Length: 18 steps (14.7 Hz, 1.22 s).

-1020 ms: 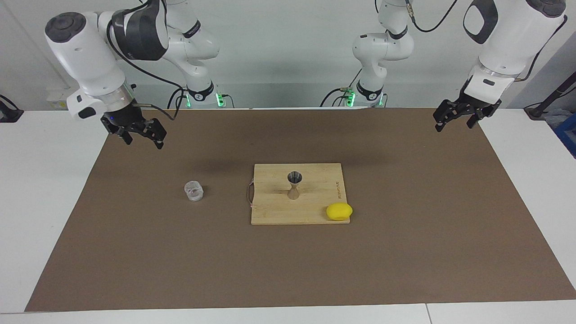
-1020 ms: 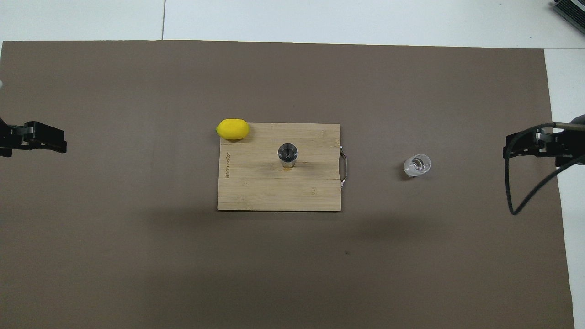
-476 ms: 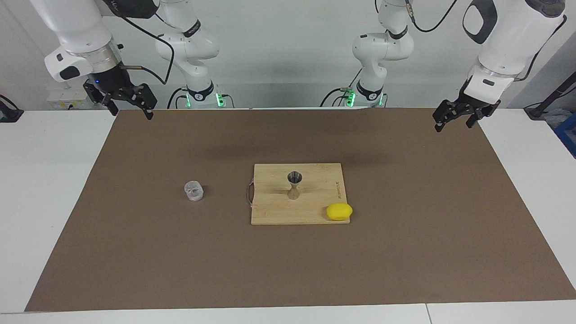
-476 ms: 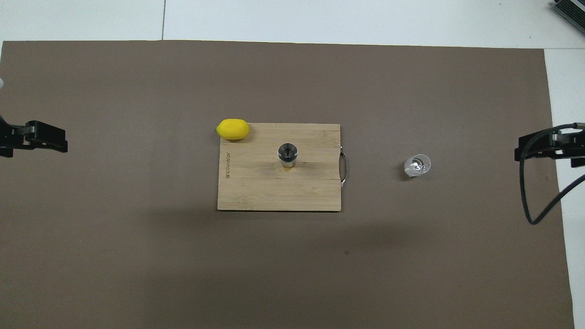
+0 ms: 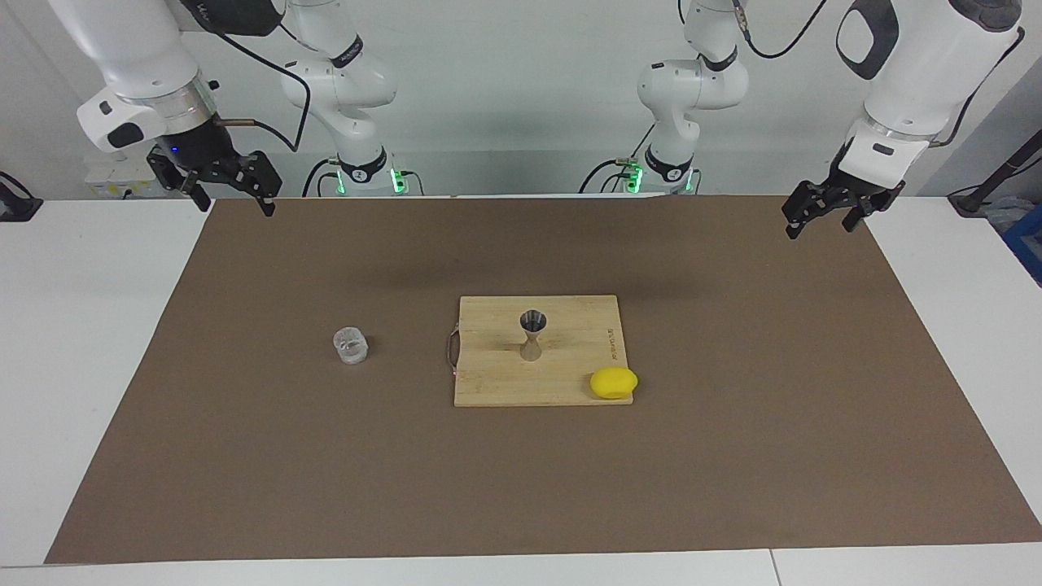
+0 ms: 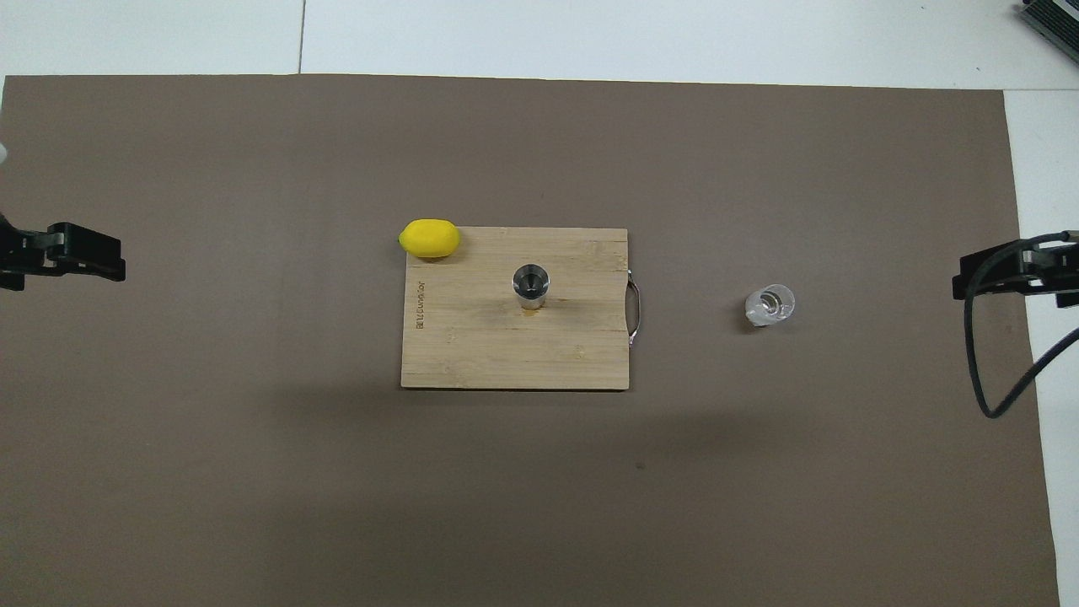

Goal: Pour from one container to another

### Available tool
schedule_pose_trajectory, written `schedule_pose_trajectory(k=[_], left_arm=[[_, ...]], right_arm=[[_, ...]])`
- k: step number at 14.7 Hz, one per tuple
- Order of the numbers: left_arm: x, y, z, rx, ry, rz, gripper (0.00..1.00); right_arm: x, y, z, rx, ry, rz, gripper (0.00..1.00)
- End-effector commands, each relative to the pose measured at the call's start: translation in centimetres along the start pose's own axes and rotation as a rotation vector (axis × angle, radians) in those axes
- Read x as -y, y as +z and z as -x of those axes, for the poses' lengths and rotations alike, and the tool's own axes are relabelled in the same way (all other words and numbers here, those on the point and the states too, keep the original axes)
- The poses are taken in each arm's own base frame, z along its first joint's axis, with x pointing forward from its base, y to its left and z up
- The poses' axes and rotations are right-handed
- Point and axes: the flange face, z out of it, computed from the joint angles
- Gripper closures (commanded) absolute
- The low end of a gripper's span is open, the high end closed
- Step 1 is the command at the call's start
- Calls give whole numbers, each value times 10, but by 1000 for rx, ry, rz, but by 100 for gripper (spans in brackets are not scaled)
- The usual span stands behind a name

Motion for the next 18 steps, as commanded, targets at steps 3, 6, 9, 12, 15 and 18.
schedule_pose_trajectory(k=[3,6,9,12,15,18], left_arm=[[0,-5,3,-16,-13,9,0],[0,-5,3,-14,-13,9,0],[1,-6,3,-15,-14,10,0],[1,-6,3,-15,-14,10,0],[1,-5,3,-14,-14,10,0],[1,-6,3,-16,-14,9,0]], right_arm=[[-3,1,2,7,-18,8,0],[-4,0,2,4,-17,8,0],[-3,0,2,2,-17,8,0],[0,1,2,5,-21,8,0],[3,5,-1,-15,-8,5,0],[2,11,4,-3,-9,5,0]])
